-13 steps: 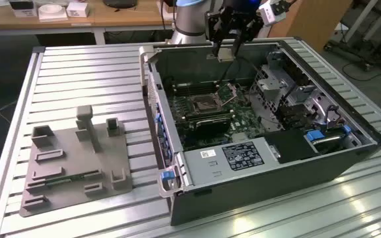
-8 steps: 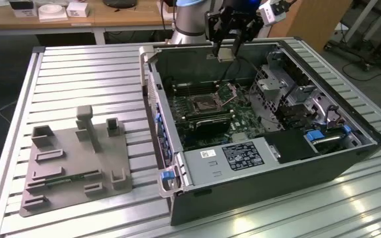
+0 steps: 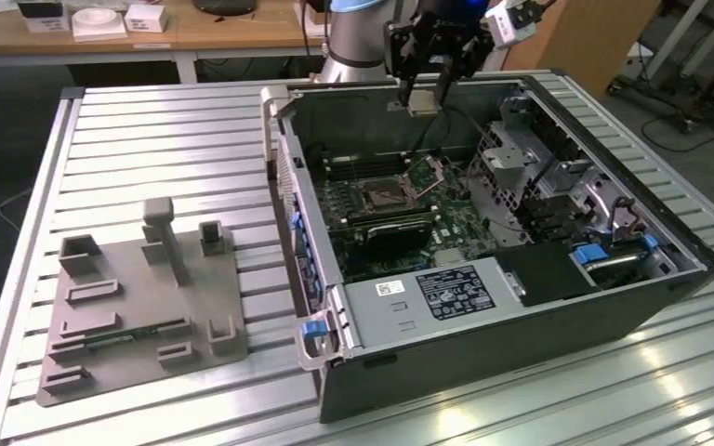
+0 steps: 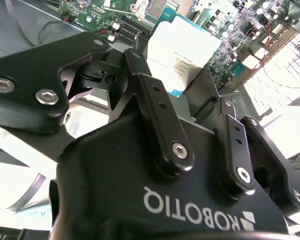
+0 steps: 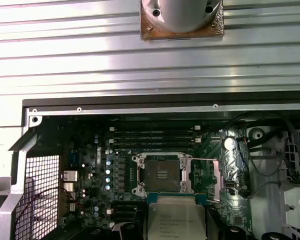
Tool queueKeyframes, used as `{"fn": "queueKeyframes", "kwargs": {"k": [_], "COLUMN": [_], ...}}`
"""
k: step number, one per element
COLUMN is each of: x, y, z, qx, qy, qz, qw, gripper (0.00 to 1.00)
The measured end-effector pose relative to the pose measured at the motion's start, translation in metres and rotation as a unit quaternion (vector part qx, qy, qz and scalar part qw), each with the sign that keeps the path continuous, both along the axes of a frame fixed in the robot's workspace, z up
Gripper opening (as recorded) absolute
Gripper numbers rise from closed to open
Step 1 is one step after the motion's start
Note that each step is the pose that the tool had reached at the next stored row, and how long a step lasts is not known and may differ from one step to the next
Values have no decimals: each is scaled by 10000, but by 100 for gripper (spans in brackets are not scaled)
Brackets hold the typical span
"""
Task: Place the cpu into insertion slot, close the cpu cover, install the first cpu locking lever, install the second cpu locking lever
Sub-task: 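Place the cpu into insertion slot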
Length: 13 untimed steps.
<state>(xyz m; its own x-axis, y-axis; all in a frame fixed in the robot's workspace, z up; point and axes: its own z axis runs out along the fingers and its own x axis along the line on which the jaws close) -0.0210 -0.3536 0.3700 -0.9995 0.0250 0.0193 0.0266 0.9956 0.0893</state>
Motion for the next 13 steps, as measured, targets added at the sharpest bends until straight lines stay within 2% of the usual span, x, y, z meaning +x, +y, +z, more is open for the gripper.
{"fn": "queueKeyframes", "kwargs": {"k": [13], "x": [-19], "y": [0], "z": [-1], "qx": [0], "qy": [0], "qz": [-271], "qw": [9996], "gripper": [54]}}
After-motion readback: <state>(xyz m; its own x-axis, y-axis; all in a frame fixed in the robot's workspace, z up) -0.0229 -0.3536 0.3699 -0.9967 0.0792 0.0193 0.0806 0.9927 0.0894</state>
